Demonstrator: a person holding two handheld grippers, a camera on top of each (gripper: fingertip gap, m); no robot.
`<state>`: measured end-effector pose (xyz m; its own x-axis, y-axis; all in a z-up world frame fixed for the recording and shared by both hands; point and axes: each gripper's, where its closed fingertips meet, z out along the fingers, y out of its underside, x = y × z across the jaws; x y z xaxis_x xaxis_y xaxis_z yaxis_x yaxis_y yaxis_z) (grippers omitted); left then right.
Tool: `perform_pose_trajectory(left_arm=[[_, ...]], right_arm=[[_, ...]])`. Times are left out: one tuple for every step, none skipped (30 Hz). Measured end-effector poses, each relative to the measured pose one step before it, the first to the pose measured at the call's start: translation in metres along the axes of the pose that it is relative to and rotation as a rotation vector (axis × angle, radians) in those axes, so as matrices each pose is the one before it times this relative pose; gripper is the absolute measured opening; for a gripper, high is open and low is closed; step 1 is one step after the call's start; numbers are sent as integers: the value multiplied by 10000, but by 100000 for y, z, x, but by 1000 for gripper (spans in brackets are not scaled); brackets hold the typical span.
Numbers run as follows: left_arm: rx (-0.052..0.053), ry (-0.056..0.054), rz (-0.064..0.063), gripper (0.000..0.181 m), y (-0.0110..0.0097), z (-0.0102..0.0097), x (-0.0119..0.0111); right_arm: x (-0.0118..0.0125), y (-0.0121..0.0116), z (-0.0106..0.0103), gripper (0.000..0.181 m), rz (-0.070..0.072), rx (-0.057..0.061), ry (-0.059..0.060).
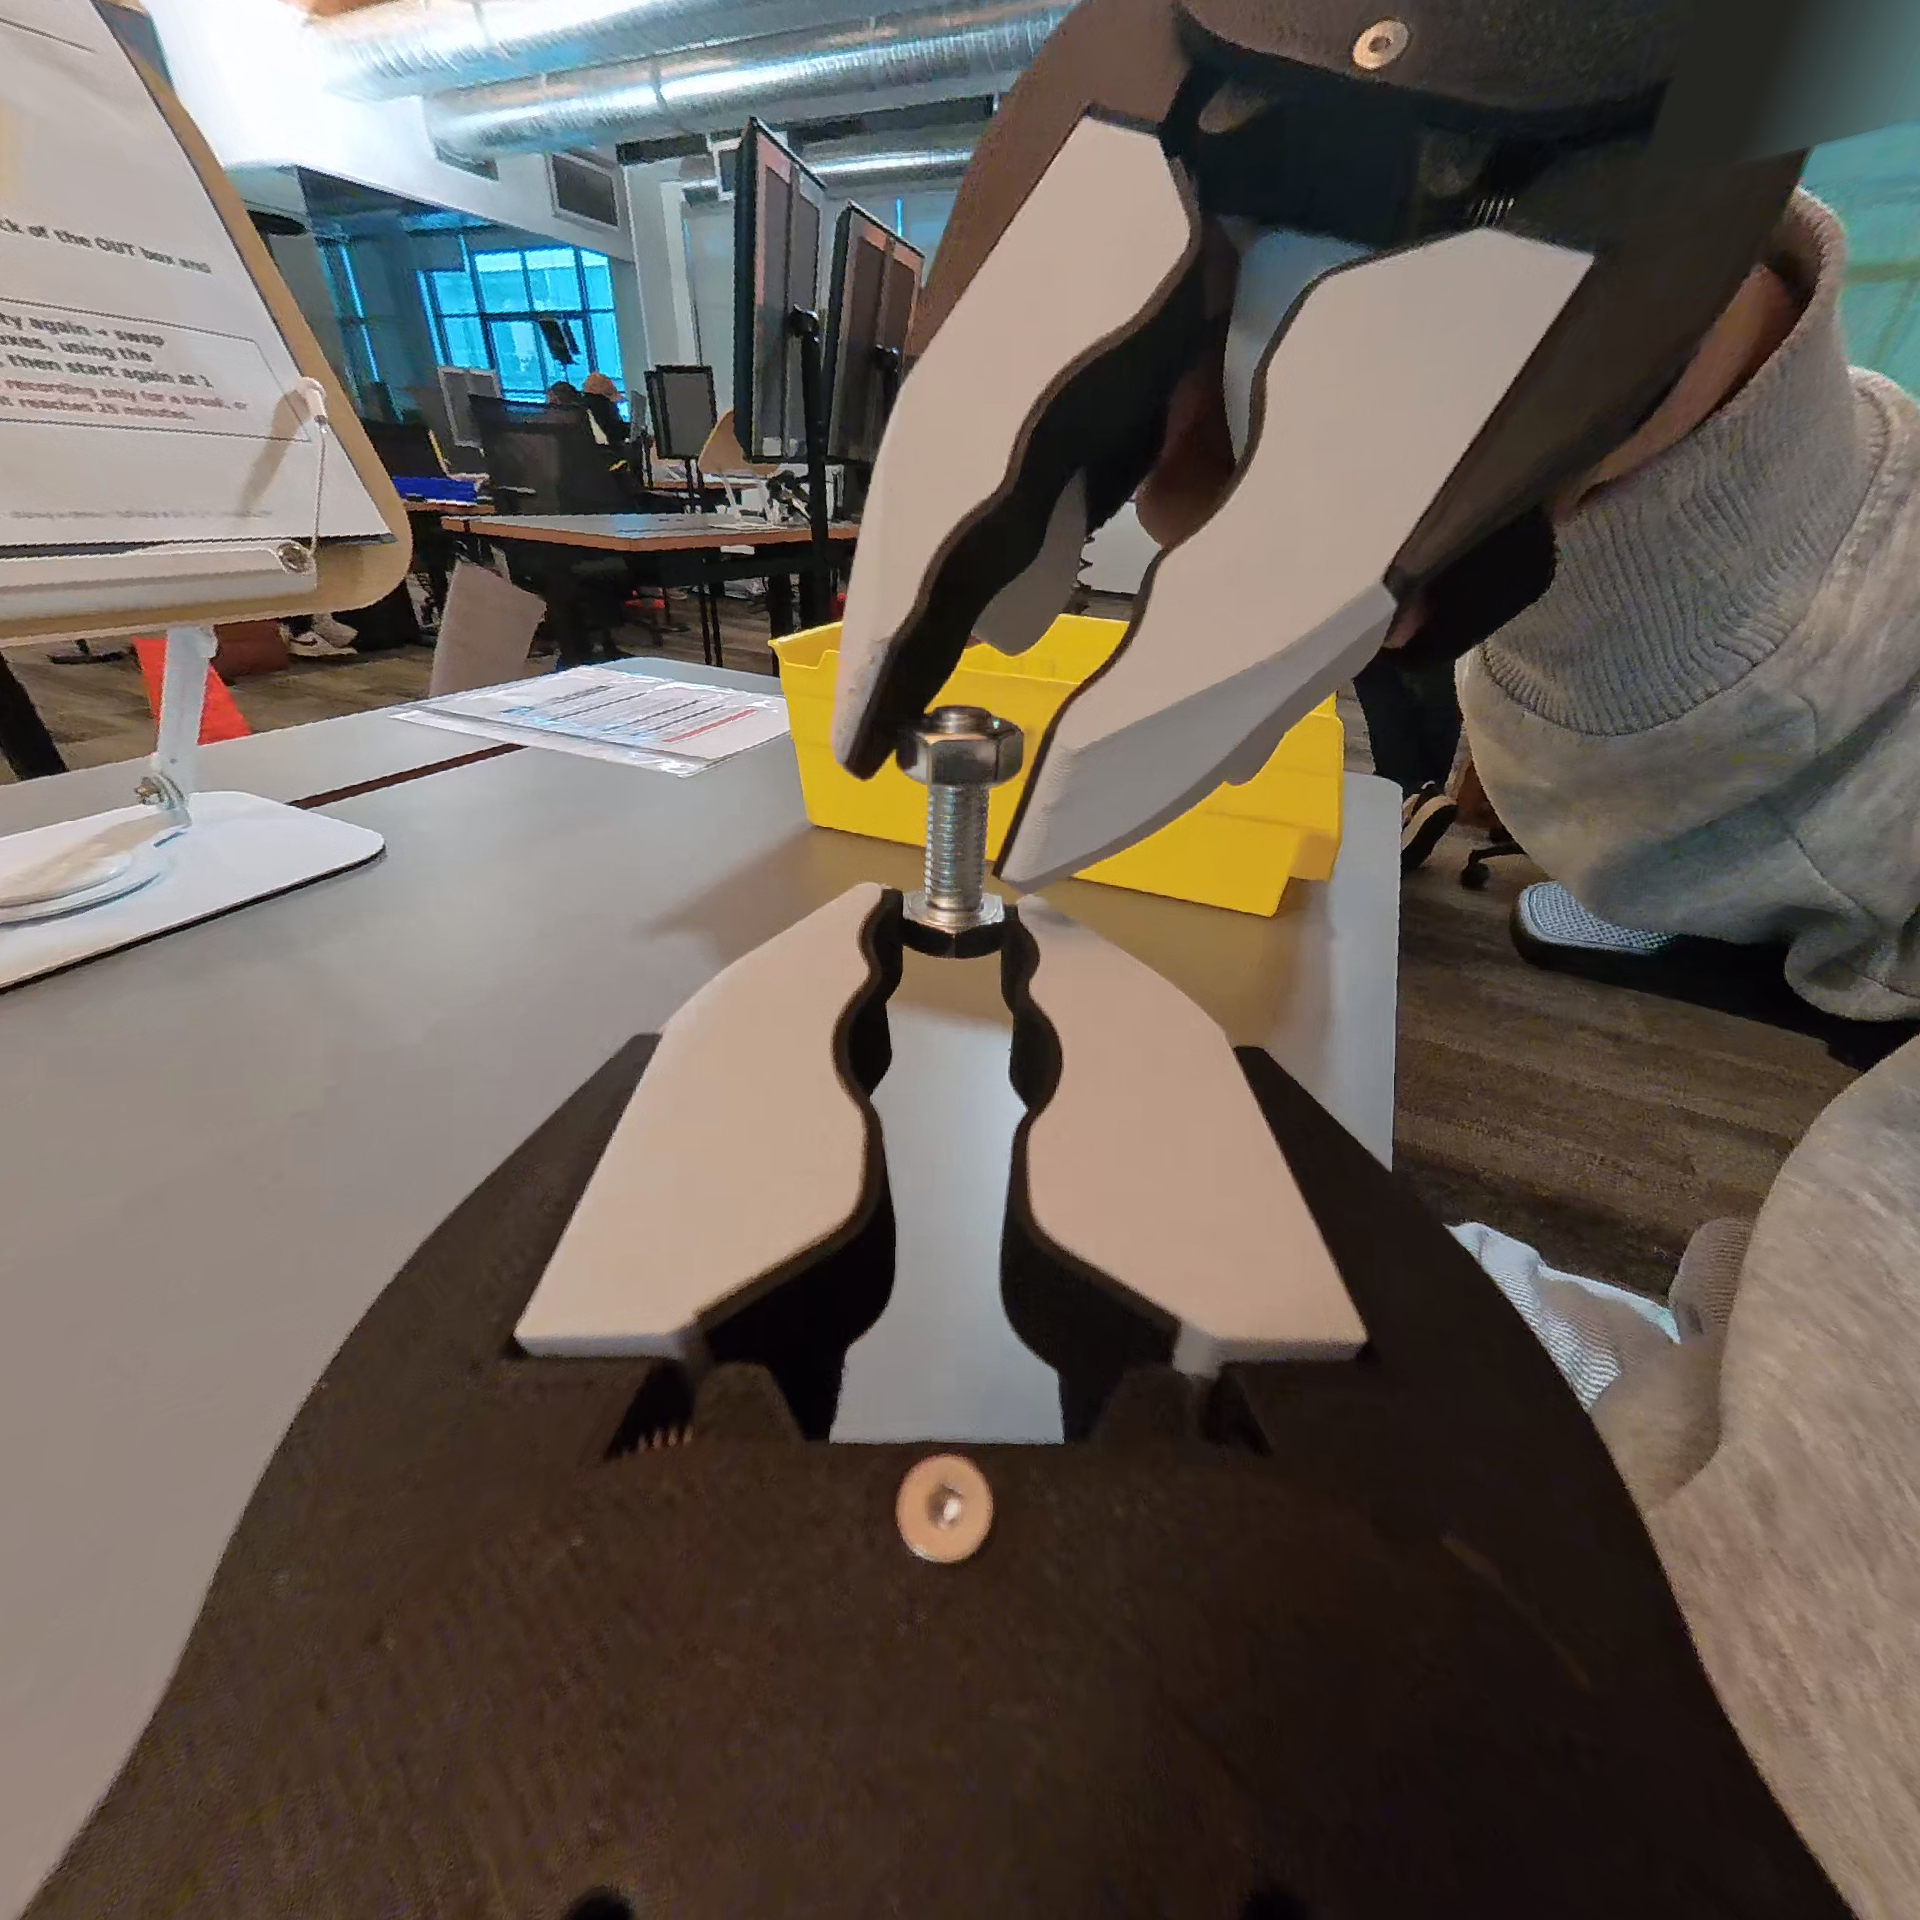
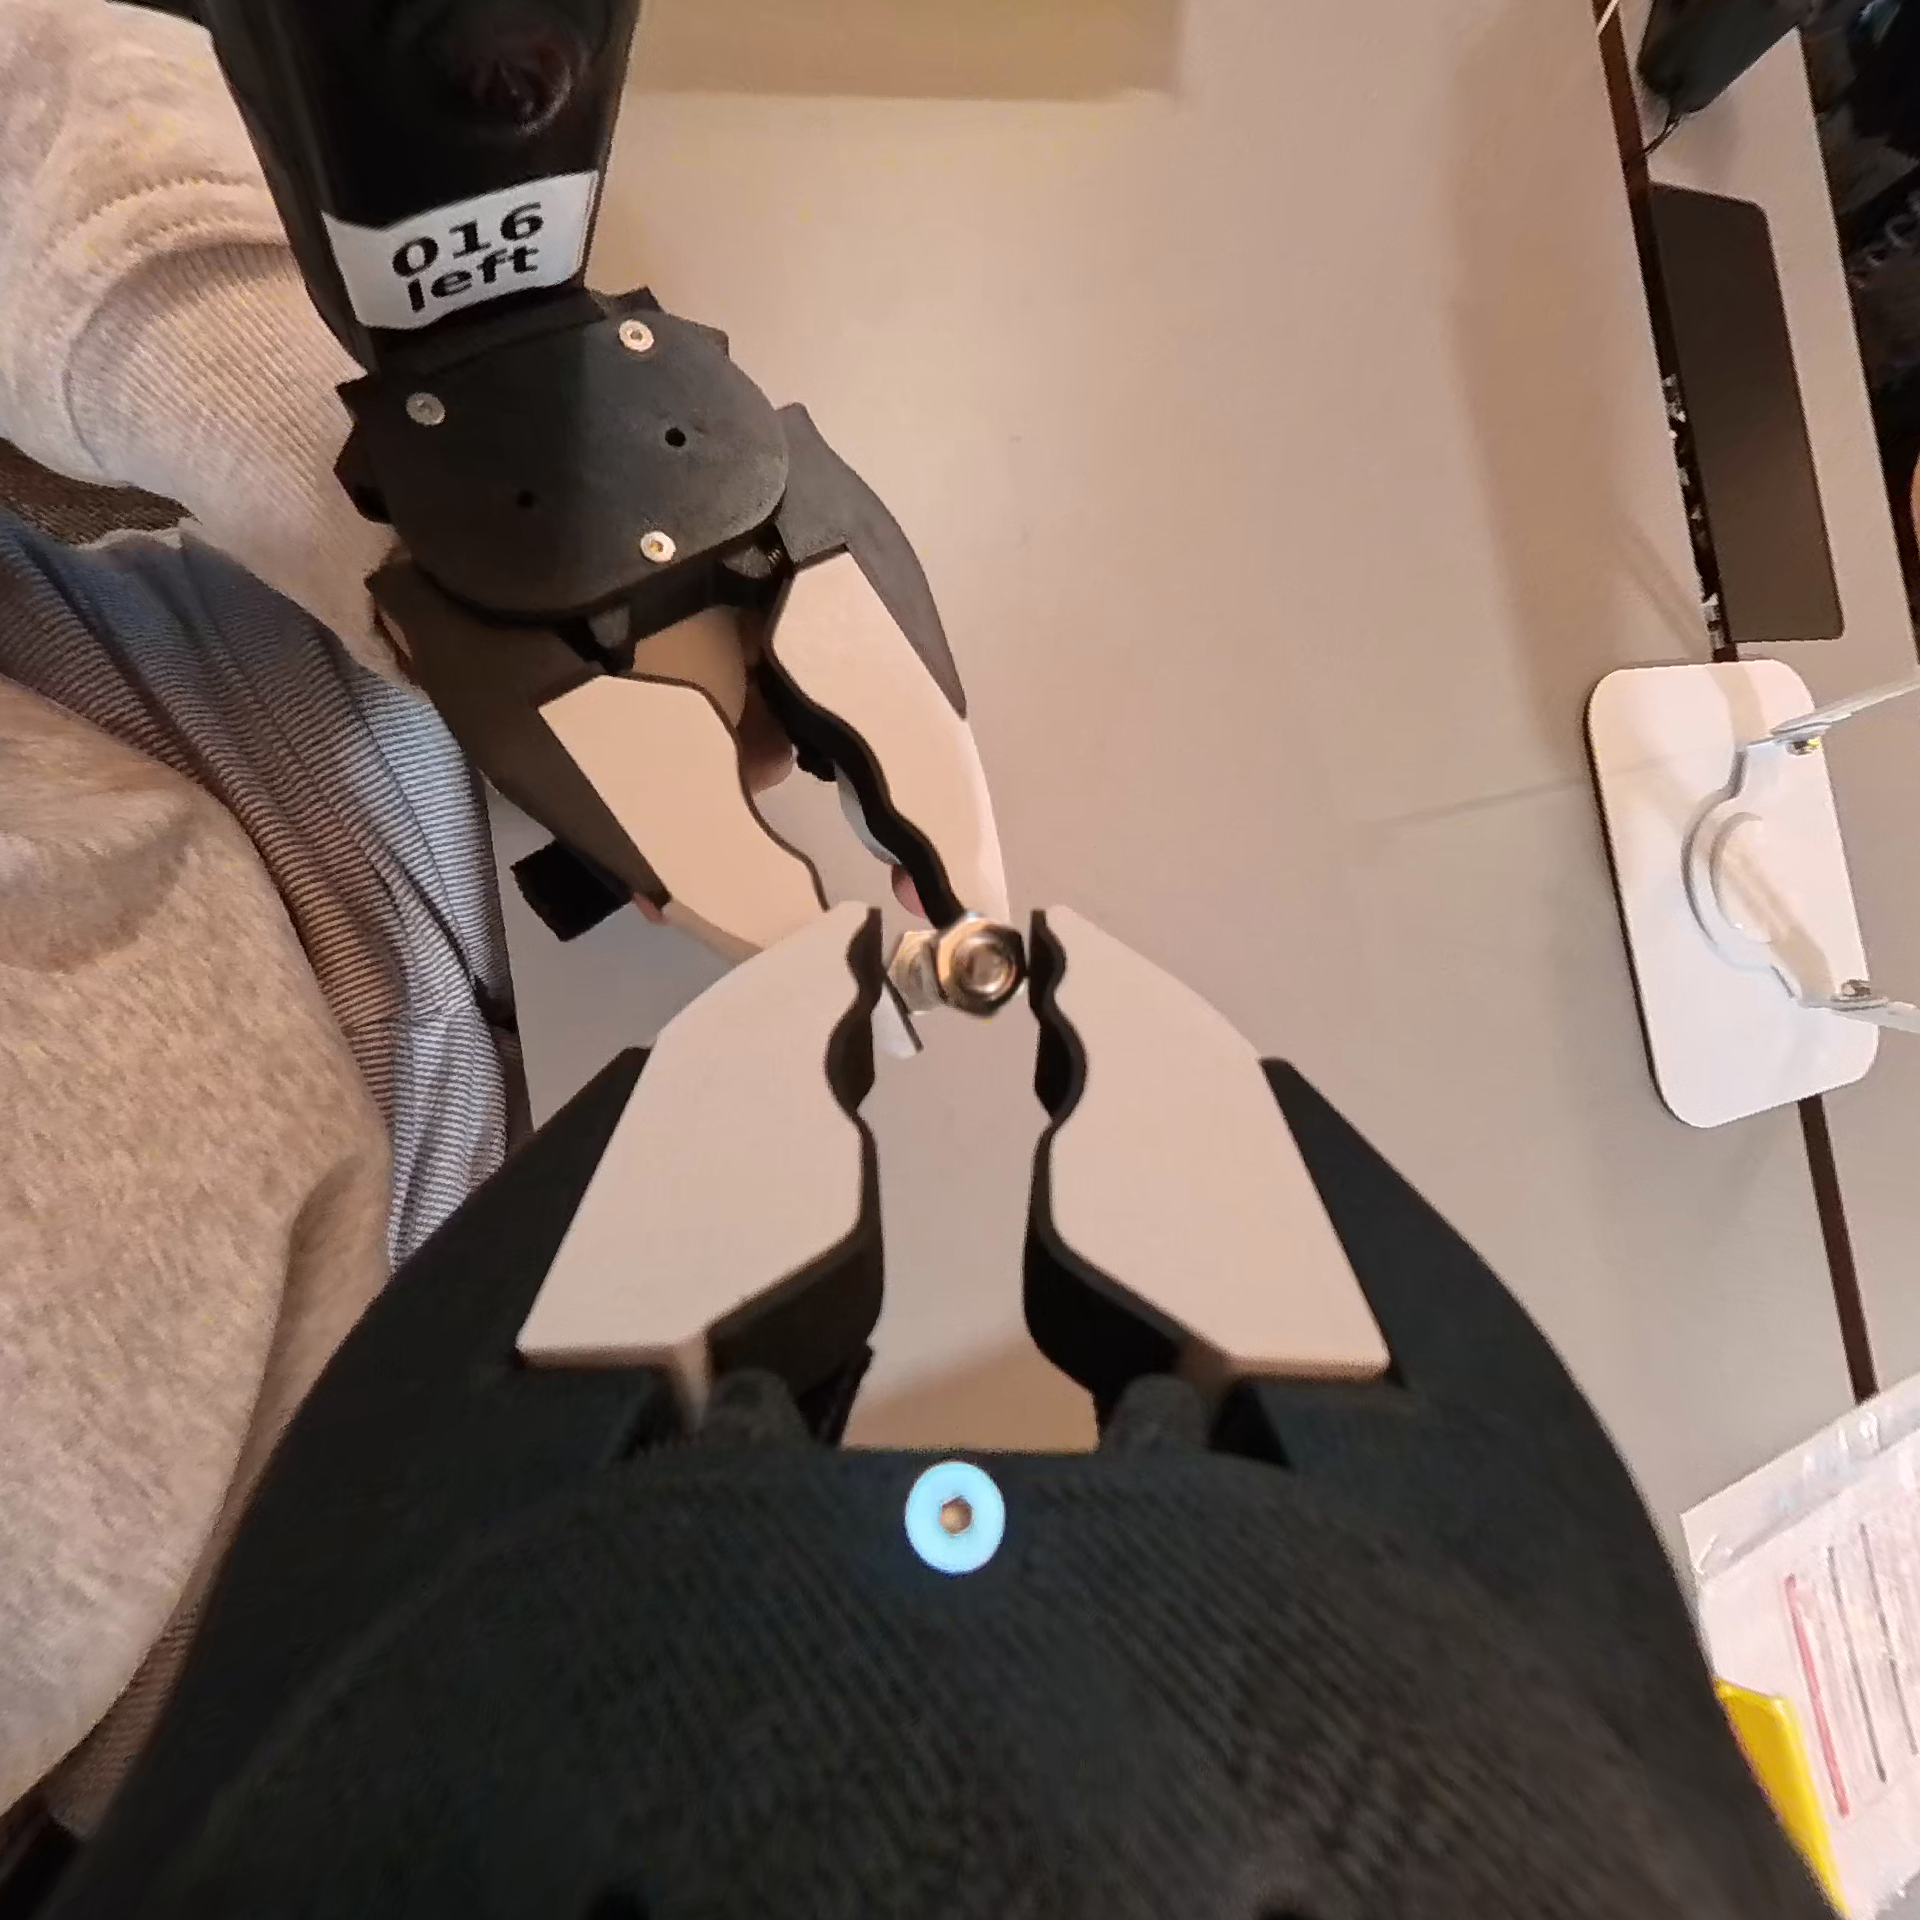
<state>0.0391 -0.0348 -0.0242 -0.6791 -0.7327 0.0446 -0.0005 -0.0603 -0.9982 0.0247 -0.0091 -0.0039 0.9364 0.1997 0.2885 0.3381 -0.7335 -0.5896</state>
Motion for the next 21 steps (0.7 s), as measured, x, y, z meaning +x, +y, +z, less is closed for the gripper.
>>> perform_pose_trajectory(left_arm=[[-19, -4, -2, 19, 15, -6, -24], [-6, -26, -2, 19, -5, -24, -68], [-9, -16, -7, 19, -10, -18, -58], [-9, -2, -14, 19, 1, -5, -6], [-6, -6, -15, 19, 9, 10, 3], [-23, -3, -5, 19, 41, 18, 8], [-37, 13, 14, 19, 51, 22, 30], [-61, 7, 25, 19, 93, 39, 22], [-73, -22, 27, 19, 129, 36, 4], [-43, -32, 10, 19, 88, 24, -19], [3, -8, -16, 19, 15, 10, -21], [-4, -1, -25, 19, -7, -8, -19], [11, -19, -13, 19, -17, -11, -52], [6, -17, -8, 19, -19, -15, -52], [26, -34, -43, 19, -38, -20, -87], [30, -21, -74, 19, -57, -28, -104], [17, -26, -74, 19, -30, -30, -118], [13, -32, -45, 19, -4, -28, -112], [5, -30, -22, 19, -1, -21, -82], [-4, -17, -6, 19, 3, -15, -48], [1, -9, 2, 19, -1, 0, -13]], right_arm=[[-31, -49, 25, 27, -43, 9, 26], [-13, -35, 25, 28, -61, 8, 34], [-19, -47, 28, 29, -74, 22, 24], [-23, -59, 24, 29, -68, 35, 15], [-21, -67, 40, 30, -44, 35, 13], [-57, -69, 65, 30, -35, 40, -7], [-95, -77, 98, 31, -50, 49, -24], [-116, -60, 110, 32, -50, 36, -31], [-149, -52, 121, 32, -31, 15, -42], [-188, -59, 112, 31, -26, 13, -65], [-167, -51, 81, 31, -32, 0, -49], [-76, -30, 38, 31, -37, -14, 1], [-36, -11, -17, 31, -33, -7, 6], [-77, -32, -58, 30, -17, 12, -45], [-148, -78, -85, 28, 1, 45, -93], [-116, -86, -64, 27, 8, 44, -66], [-46, -25, -59, 26, -4, 0, -15], [-14, 38, -56, 26, -23, -54, 7], [1, 100, -56, 24, -30, -85, 14], [5, 102, -70, 23, -22, -77, 17], [7, 83, -102, 22, -11, -55, 0]])
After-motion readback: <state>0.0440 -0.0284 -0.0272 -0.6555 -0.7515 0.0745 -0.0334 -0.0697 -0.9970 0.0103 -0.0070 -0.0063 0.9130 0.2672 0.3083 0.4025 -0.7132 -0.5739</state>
